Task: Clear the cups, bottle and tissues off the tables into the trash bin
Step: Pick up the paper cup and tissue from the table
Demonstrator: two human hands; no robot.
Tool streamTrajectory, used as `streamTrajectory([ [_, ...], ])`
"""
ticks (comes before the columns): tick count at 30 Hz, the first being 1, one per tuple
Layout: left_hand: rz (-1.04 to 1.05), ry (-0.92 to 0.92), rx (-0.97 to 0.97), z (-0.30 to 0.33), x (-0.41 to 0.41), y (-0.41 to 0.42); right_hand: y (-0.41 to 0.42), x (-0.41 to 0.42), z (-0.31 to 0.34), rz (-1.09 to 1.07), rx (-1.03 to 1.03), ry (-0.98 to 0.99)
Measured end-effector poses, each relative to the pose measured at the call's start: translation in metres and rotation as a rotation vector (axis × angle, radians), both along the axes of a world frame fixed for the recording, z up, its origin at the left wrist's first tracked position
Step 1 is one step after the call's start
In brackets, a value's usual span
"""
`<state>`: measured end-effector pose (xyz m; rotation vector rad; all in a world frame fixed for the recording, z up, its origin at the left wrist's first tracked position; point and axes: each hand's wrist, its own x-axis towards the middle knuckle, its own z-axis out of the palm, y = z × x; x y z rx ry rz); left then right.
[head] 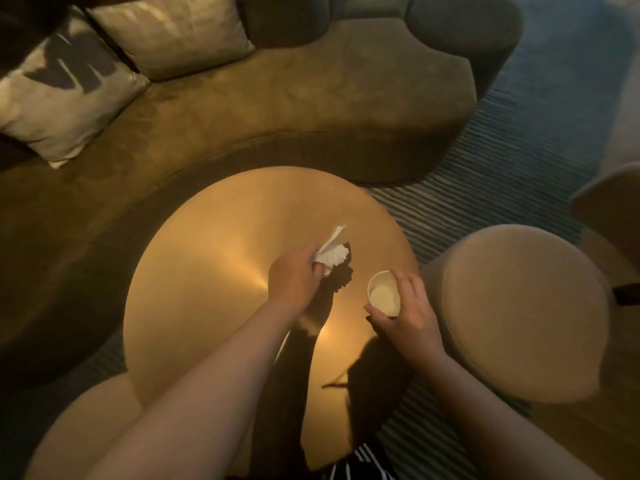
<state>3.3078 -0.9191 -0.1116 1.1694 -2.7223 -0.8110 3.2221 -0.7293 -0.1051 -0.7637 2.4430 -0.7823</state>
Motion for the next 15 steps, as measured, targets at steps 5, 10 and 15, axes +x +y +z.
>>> streamTrajectory([
  [5, -0.011, 0.139, -0.006, 0.043, 0.018, 0.027, 0.031, 0.005, 0.032, -0.106, -0.089, 0.052],
  [10, -0.111, 0.236, 0.047, 0.073, 0.028, 0.069, 0.073, 0.027, 0.052, -0.259, -0.089, 0.149],
  [15, -0.276, 0.294, 0.059, 0.091, 0.041, 0.128, 0.145, 0.068, 0.063, -0.397, -0.111, 0.204],
])
